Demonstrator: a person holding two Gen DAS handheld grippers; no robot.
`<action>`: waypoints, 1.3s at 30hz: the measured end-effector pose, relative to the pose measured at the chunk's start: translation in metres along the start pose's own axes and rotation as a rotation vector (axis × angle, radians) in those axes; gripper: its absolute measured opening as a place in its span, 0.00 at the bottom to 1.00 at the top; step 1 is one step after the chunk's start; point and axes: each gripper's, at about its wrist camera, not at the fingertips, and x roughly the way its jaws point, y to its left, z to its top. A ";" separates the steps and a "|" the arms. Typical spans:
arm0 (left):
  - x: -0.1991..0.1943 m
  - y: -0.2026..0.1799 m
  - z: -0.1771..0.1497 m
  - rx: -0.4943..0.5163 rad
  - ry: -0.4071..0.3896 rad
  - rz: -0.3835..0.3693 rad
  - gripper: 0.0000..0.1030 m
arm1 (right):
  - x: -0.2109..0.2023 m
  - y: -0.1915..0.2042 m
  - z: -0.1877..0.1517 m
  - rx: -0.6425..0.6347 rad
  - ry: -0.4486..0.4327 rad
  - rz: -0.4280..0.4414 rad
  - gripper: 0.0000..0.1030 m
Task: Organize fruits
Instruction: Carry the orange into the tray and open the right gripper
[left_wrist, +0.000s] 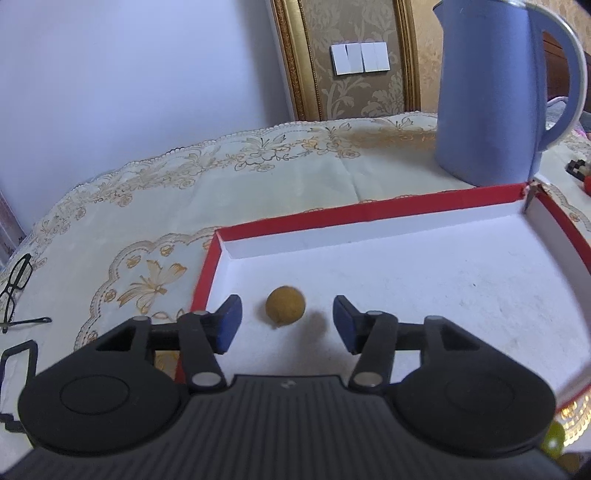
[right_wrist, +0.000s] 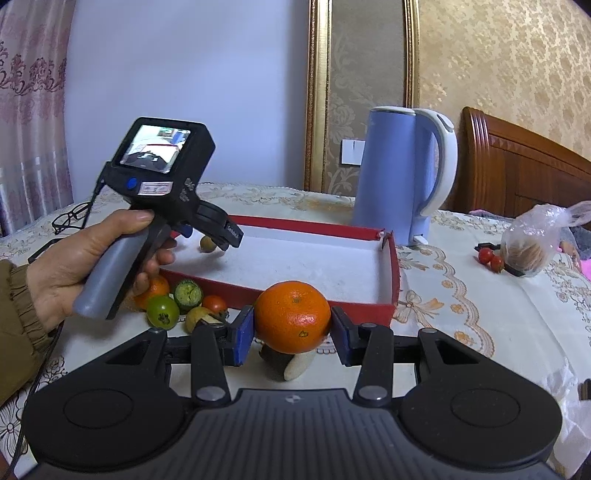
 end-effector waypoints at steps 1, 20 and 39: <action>-0.005 0.002 -0.002 0.002 -0.007 0.004 0.60 | 0.002 0.000 0.002 -0.002 0.000 0.003 0.42; -0.065 0.033 -0.051 -0.010 -0.263 0.166 0.93 | 0.101 -0.028 0.066 0.085 0.052 -0.055 0.42; -0.051 0.052 -0.053 -0.051 -0.195 0.162 0.94 | 0.169 -0.044 0.075 0.135 0.151 -0.115 0.42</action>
